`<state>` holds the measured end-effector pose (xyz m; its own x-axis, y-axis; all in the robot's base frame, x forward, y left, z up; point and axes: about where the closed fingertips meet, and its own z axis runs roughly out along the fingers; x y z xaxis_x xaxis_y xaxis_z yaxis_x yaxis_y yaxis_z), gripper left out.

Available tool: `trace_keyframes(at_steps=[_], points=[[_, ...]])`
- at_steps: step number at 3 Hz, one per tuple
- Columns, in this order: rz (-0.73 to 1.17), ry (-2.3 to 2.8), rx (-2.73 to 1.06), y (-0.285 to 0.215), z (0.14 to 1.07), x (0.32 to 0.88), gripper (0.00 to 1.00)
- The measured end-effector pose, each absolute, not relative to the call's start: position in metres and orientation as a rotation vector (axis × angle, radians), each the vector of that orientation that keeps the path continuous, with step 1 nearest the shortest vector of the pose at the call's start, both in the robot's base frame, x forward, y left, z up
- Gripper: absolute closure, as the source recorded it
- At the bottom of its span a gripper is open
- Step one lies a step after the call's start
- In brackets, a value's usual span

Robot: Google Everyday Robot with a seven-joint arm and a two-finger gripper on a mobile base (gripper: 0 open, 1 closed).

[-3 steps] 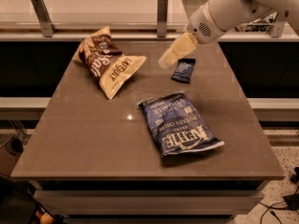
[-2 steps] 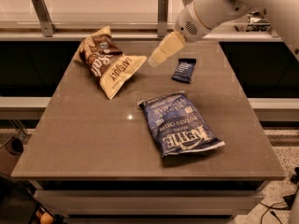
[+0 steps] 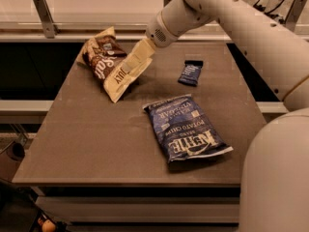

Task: Pick brown chip bag

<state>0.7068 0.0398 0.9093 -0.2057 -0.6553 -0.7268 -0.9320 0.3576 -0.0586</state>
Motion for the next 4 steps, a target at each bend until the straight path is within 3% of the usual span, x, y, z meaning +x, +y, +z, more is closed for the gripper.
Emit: trace_keyframes(at_steps=[3, 4], points=[[0.662, 1.909, -1.422, 0.13, 0.857, 0.749, 0.0], [0.69, 1.881, -1.457, 0.16, 0.852, 0.752, 0.18]])
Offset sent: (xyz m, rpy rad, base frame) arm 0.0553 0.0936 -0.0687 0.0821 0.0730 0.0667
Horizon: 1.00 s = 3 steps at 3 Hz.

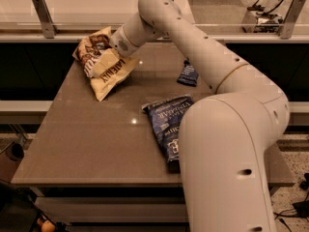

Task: Pick brown chip bag

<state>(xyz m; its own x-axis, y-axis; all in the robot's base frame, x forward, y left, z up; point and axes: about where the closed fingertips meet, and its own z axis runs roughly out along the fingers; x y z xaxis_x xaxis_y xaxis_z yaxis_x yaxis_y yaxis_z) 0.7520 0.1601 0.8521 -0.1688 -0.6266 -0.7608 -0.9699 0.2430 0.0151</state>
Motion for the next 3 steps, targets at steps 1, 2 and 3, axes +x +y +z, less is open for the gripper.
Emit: trace_keyframes(at_steps=[1, 2, 3], points=[[0.693, 1.882, -1.461, 0.1625, 0.8499, 0.7514, 0.41], [0.697, 1.882, -1.464, 0.1645, 0.8487, 0.7509, 0.65], [0.697, 1.882, -1.464, 0.1646, 0.8514, 0.7509, 0.87]])
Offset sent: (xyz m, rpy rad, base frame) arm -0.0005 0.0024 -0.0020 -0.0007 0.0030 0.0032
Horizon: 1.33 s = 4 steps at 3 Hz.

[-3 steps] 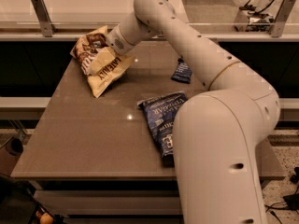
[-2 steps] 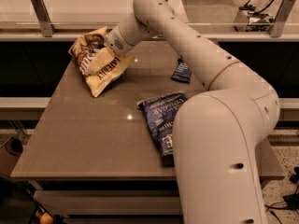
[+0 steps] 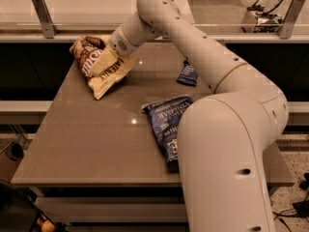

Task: Pick brown chip bag

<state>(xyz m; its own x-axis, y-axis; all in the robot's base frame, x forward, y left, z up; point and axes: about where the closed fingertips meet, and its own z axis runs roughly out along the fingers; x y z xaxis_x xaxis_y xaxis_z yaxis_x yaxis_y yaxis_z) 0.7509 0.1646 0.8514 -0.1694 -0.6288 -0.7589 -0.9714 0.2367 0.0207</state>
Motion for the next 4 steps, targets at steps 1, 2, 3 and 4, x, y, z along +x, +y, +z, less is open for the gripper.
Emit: trace_keyframes(at_steps=[1, 2, 3, 4], points=[[0.697, 1.882, -1.464, 0.1646, 0.8523, 0.7509, 1.0], [0.697, 1.882, -1.465, 0.1647, 0.8525, 0.7509, 1.0], [0.697, 1.882, -1.465, 0.1647, 0.8536, 0.7509, 1.0], [0.697, 1.882, -1.464, 0.1647, 0.8537, 0.7509, 1.0]])
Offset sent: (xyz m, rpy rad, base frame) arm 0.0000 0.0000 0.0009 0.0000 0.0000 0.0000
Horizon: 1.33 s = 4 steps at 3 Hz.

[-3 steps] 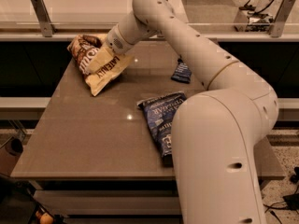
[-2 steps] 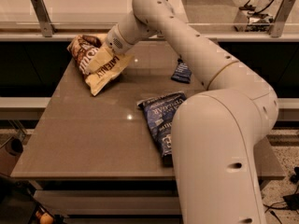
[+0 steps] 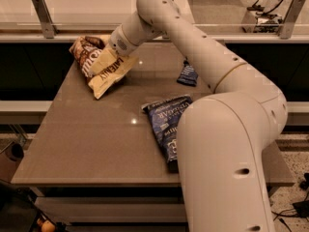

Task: Pick brown chip bag

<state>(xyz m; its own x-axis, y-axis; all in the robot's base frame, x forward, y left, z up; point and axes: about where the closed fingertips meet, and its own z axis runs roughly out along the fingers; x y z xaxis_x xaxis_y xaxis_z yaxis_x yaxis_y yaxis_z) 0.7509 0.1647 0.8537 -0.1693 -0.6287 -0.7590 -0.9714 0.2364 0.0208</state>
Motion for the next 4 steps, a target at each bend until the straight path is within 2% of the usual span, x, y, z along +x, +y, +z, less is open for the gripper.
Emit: trace_keyframes(at_steps=[4], points=[[0.882, 1.479, -1.345, 0.122, 0.947, 0.743, 1.0]])
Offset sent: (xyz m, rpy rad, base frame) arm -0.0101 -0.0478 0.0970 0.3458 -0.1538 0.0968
